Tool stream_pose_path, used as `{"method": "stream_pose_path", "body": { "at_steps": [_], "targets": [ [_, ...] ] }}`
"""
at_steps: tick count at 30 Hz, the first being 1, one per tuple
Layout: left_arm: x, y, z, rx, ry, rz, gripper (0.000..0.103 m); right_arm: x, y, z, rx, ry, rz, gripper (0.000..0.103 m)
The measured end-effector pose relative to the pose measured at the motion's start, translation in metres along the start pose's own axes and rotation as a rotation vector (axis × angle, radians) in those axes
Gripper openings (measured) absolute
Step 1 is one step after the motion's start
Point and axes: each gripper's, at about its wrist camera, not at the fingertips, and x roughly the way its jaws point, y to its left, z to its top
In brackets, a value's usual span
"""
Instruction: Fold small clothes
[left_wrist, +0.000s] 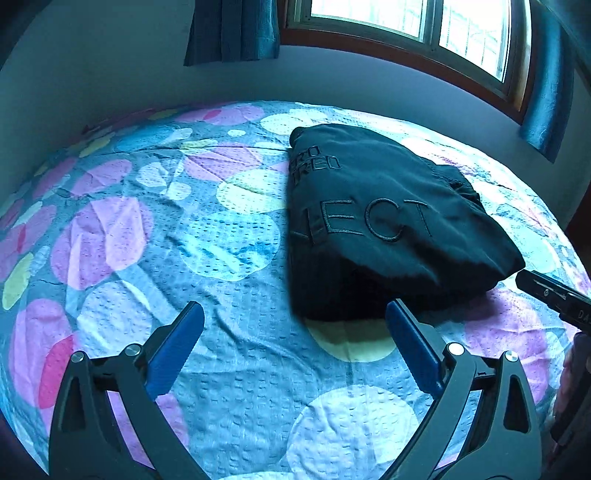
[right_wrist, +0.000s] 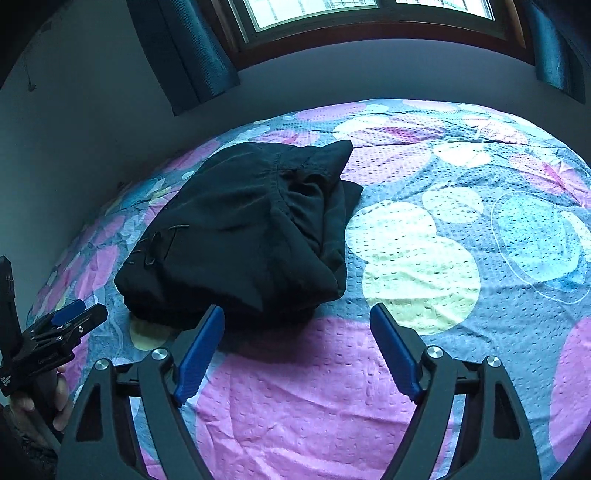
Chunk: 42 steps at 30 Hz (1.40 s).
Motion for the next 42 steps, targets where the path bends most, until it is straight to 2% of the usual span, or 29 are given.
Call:
{"method": "stream_pose_path", "body": {
  "at_steps": [13,25,42],
  "targets": [
    [-0.0065,-0.0105,-0.0021,0.027,-0.02,0.031,0.1,0.001,0.0046,-0.0012,-0.001,0.006,-0.006,0.081],
    [-0.0051,-0.0063,-0.0013,-0.008,-0.016,0.026,0.1,-0.0012,0.0064,-0.002,-0.014,-0.004,-0.032,0.081],
    [-0.0048,-0.0099,-0.0021,-0.007,-0.008,0.038,0.1,0.0001,0.0068,-0.0053,-0.011,0.002,-0.033,0.081]
  ]
}}
